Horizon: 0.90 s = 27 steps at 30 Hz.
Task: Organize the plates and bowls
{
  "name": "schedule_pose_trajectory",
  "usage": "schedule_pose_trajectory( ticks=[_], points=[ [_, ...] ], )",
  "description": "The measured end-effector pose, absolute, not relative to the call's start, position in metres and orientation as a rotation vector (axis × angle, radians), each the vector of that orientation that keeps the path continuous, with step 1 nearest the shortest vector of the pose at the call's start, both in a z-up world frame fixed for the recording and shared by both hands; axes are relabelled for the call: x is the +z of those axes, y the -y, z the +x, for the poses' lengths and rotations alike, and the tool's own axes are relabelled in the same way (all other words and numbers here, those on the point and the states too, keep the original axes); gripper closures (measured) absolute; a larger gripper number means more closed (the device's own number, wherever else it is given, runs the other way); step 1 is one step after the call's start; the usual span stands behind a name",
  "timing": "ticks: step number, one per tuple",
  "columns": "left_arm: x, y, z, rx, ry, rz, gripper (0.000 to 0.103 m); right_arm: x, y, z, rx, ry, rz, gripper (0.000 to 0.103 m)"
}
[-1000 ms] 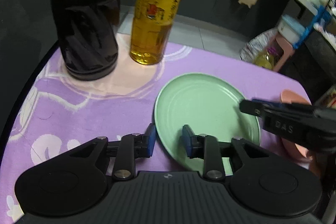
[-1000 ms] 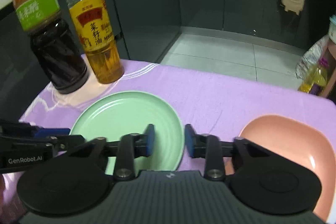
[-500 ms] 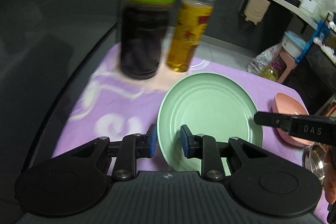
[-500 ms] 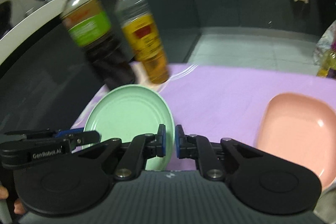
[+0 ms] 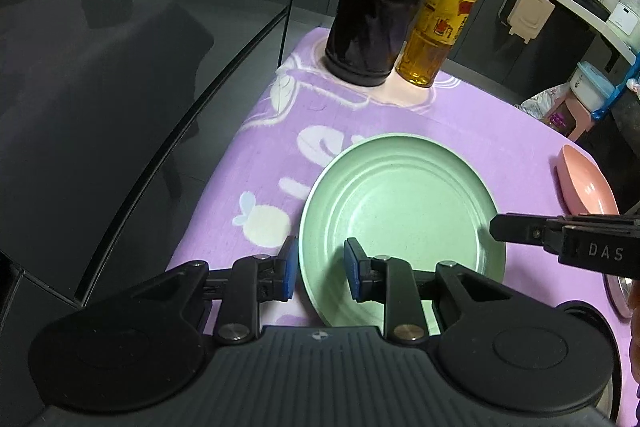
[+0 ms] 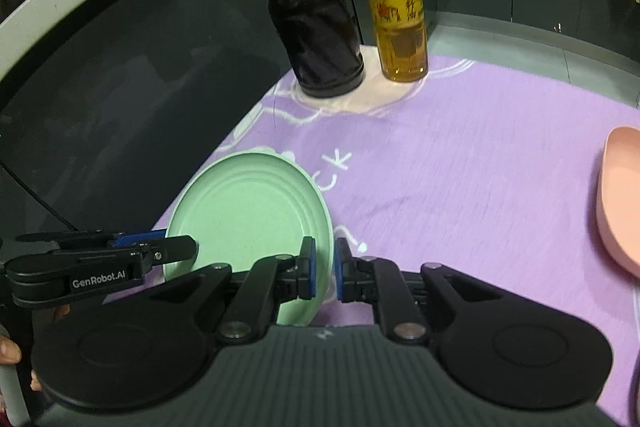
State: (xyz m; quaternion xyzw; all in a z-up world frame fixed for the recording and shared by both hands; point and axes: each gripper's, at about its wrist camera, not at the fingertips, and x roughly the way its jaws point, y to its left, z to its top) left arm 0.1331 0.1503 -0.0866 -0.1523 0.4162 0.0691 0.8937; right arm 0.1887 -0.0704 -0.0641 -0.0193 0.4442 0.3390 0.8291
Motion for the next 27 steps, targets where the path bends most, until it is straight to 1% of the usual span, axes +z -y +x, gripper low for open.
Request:
schedule_pose_trajectory(
  ticks=[16, 21, 27],
  points=[
    [-0.103, -0.157, 0.14, 0.127, -0.857, -0.322, 0.081, -0.077, 0.056, 0.191, 0.656, -0.985, -0.097, 0.09],
    [-0.103, -0.16, 0.139, 0.122, -0.853, -0.345, 0.08, -0.083, 0.057, 0.196, 0.644, -1.008, -0.088, 0.09],
    [-0.091, -0.164, 0.129, 0.16, -0.807, -0.373, 0.08, -0.072, 0.064, 0.192, 0.627, -0.968, -0.081, 0.09]
  ],
)
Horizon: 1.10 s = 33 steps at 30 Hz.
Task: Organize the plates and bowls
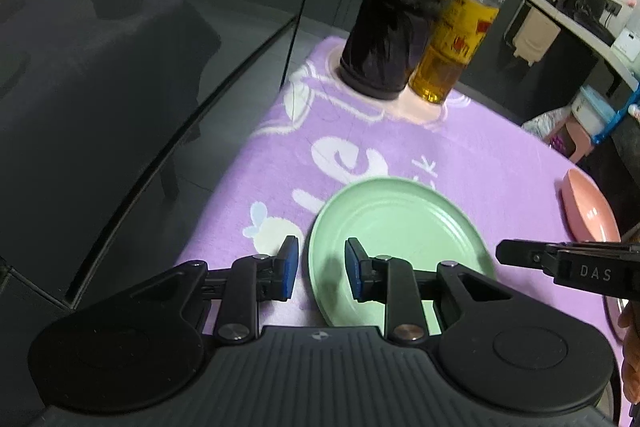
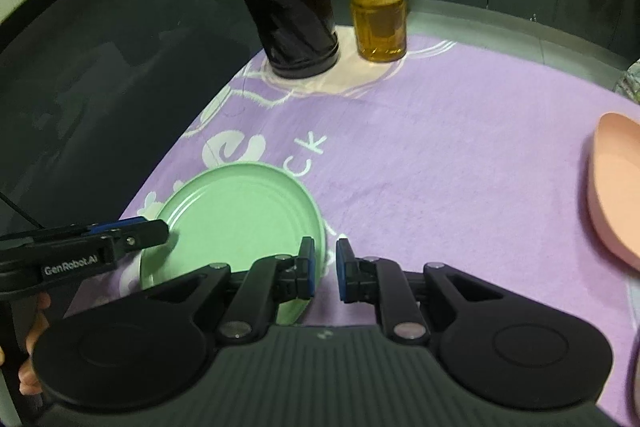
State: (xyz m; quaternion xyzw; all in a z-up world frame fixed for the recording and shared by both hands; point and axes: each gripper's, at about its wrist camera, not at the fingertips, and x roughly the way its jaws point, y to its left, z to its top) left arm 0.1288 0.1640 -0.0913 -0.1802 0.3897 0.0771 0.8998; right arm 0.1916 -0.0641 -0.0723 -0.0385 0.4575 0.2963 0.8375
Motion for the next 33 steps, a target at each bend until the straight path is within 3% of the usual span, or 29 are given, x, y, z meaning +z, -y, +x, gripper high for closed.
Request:
schedule_pose_trajectory(
  ticks=[16, 22, 33],
  points=[
    [-0.045, -0.113, 0.114, 0.061, -0.715, -0.287, 0.078, -0.04, 0.12, 0.162, 0.578, -0.884, 0.006, 0.09],
    [-0.034, -0.083, 0.118, 0.012, -0.713, -0.233, 0.078, -0.034, 0.158, 0.156, 0.529, -0.857, 0.069, 0.079],
    [-0.015, -0.027, 0.145, -0.13, -0.711, -0.168, 0.078, -0.02, 0.229, 0.156, 0.39, -0.788, 0.207, 0.079]
  ],
)
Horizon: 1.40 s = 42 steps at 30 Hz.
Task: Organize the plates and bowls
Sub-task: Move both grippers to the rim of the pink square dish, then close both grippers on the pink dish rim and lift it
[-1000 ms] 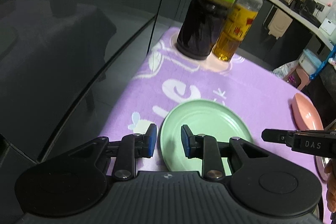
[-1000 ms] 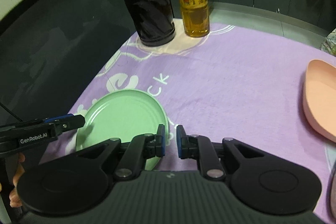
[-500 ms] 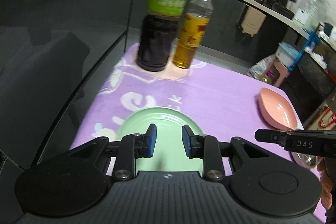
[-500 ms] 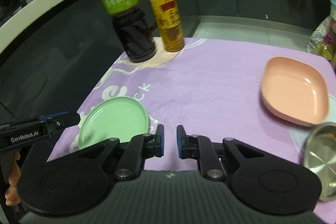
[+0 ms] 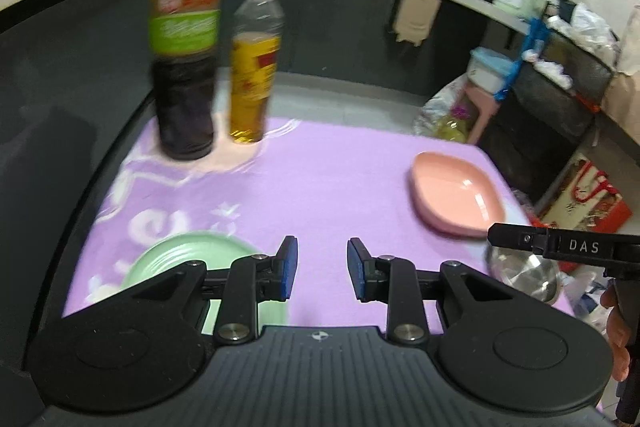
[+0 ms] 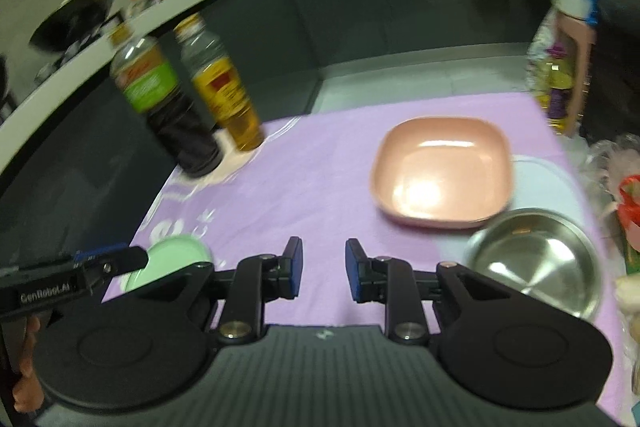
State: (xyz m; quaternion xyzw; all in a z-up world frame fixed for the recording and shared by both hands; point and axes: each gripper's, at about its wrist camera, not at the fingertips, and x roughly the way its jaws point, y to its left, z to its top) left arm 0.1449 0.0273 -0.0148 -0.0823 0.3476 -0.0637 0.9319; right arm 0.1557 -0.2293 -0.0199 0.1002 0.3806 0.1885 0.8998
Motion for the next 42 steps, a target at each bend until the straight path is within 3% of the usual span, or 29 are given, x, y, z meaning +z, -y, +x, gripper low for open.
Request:
schedule_pose_trajectory(
  ticks=[10, 40, 42],
  points=[
    [-0.017, 0.019, 0.196, -0.278, -0.719, -0.165, 0.077, -0.019, 0.282, 0.177, 0.187, -0.695, 0.293, 0.079],
    [-0.086, 0.093, 0.309, -0.321, -0.887, -0.16, 0.075, -0.077, 0.316, 0.24, 0.073, -0.796, 0.372, 0.079],
    [-0.092, 0.098, 0.314, -0.329, -0.916, -0.151, 0.076, -0.079, 0.314, 0.241, 0.075, -0.804, 0.358, 0.082]
  ],
)
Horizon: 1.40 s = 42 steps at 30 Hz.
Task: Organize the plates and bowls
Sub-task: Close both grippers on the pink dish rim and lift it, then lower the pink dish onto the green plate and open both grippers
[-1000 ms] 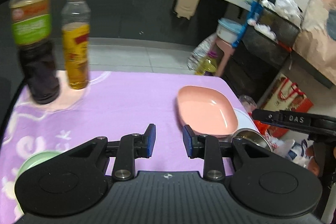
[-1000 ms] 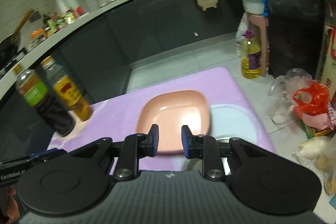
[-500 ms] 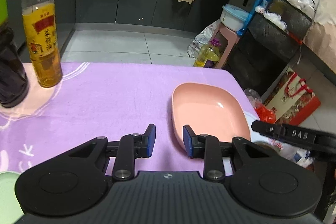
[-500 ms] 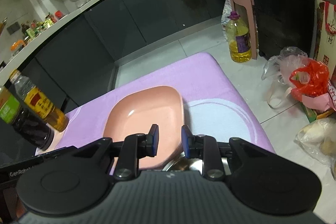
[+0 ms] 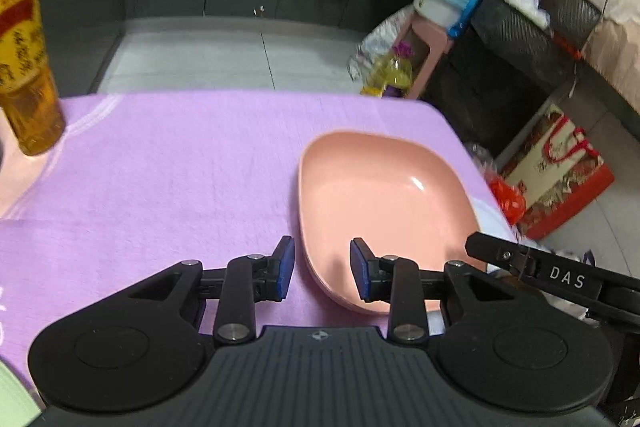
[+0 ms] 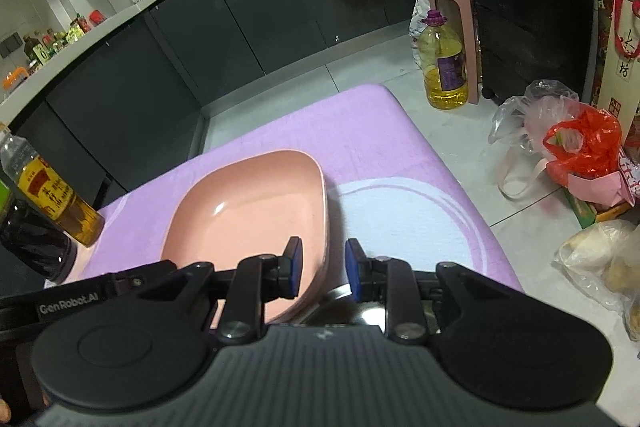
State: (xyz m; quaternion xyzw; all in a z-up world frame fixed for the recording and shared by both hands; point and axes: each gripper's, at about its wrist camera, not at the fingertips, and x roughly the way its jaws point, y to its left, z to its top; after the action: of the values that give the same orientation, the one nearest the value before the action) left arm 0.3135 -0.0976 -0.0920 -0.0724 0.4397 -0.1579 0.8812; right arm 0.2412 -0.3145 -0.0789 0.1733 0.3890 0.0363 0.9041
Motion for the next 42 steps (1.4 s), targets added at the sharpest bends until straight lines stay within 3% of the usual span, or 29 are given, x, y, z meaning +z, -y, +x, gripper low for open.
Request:
schedule_pose_trajectory(
  ticks=[3, 5, 25, 31, 42],
  points=[
    [-0.099, 0.103, 0.316, -0.332, -0.93, -0.116, 0.085, -0.084, 0.31, 0.245, 0.084, -0.826, 0.333, 0.095],
    [-0.097, 0.105, 0.313, -0.316, -0.914, -0.068, 0.089, -0.083, 0.307, 0.244, 0.08, -0.817, 0.316, 0.096],
    [-0.002, 0.004, 0.173, -0.162, -0.648, -0.016, 0.088, -0.011, 0.234, 0.161, 0.362, -0.675, 0.214, 0.094],
    [0.002, -0.035, 0.124, -0.082, -0.581, -0.045, 0.088, -0.006, 0.194, 0.137, 0.438, -0.698, 0.17, 0.094],
    [-0.019, -0.11, 0.086, 0.014, -0.617, -0.2, 0.088, -0.01, 0.12, 0.118, 0.517, -0.753, 0.044, 0.093]
  ],
)
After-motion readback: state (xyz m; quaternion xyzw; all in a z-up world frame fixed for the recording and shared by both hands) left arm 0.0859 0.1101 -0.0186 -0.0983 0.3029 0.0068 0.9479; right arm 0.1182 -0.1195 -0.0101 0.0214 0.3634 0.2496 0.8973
